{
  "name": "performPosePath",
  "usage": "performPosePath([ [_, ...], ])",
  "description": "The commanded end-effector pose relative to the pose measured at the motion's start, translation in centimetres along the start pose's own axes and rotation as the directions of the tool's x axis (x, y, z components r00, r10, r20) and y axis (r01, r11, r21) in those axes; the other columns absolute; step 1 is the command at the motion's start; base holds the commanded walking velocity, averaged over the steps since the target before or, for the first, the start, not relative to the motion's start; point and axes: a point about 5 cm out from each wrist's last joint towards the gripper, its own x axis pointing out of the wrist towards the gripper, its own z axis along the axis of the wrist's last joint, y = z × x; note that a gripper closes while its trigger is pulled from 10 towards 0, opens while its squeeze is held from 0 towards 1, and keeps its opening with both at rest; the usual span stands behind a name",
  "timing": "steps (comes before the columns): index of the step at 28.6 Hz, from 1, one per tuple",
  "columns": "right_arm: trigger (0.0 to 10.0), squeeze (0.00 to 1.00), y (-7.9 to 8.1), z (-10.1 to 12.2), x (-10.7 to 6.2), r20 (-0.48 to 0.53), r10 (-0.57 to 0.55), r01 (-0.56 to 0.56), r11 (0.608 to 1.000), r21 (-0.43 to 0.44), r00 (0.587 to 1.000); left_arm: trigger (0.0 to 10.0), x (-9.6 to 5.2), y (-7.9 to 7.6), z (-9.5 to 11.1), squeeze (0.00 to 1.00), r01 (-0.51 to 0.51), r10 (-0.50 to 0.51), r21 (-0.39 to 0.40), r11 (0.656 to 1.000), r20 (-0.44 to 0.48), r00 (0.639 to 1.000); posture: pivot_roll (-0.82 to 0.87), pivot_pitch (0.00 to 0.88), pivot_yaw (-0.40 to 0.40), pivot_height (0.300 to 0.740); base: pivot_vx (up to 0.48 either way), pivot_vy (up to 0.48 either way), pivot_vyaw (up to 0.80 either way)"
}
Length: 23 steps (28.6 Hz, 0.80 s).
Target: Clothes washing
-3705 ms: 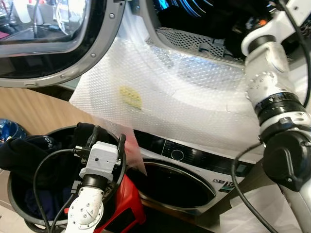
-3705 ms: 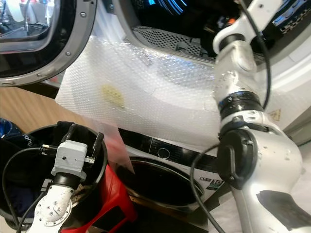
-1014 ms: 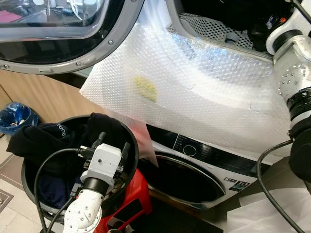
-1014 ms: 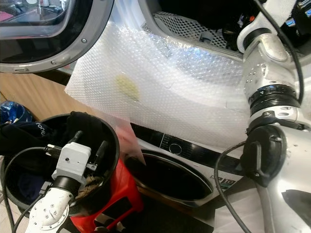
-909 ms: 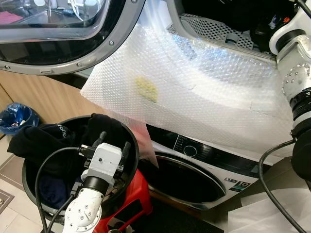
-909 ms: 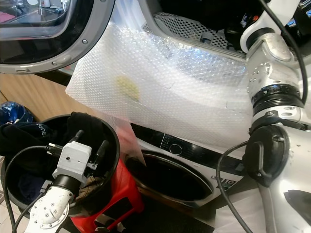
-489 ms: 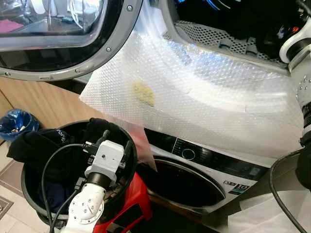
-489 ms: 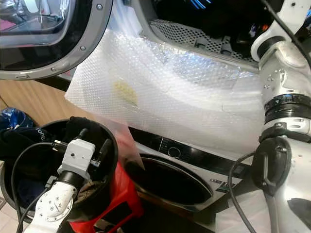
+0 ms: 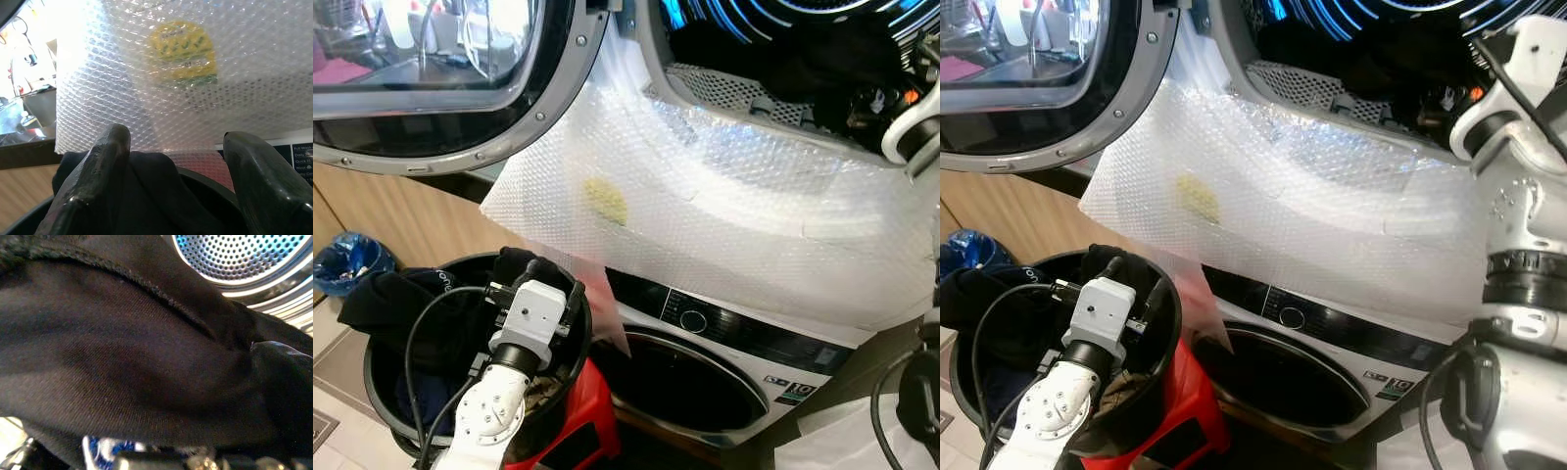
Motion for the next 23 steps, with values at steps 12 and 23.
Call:
performPosePath([
  [12, 10.0, 0.00, 2.3, 1.7, -4.5, 0.012, 0.326, -0.325, 0.944, -0.060, 0.945, 10.0, 0.3, -0.5, 0.1, 0.00, 0.024, -0.024, -0.016, 1.000, 0.025, 0.999, -0.02, 0.092, -0.059, 0.740, 0.000, 0.000, 0.00],
  [23, 10.0, 0.00, 4.4, 1.3, -6.9, 0.016, 0.564, -0.561, 0.824, -0.079, 0.826, 10.0, 0.1, -0.6, 0.0, 0.00, 0.022, -0.021, -0.021, 1.000, 0.022, 1.000, -0.01, 0.099, -0.065, 0.740, 0.000, 0.000, 0.00],
])
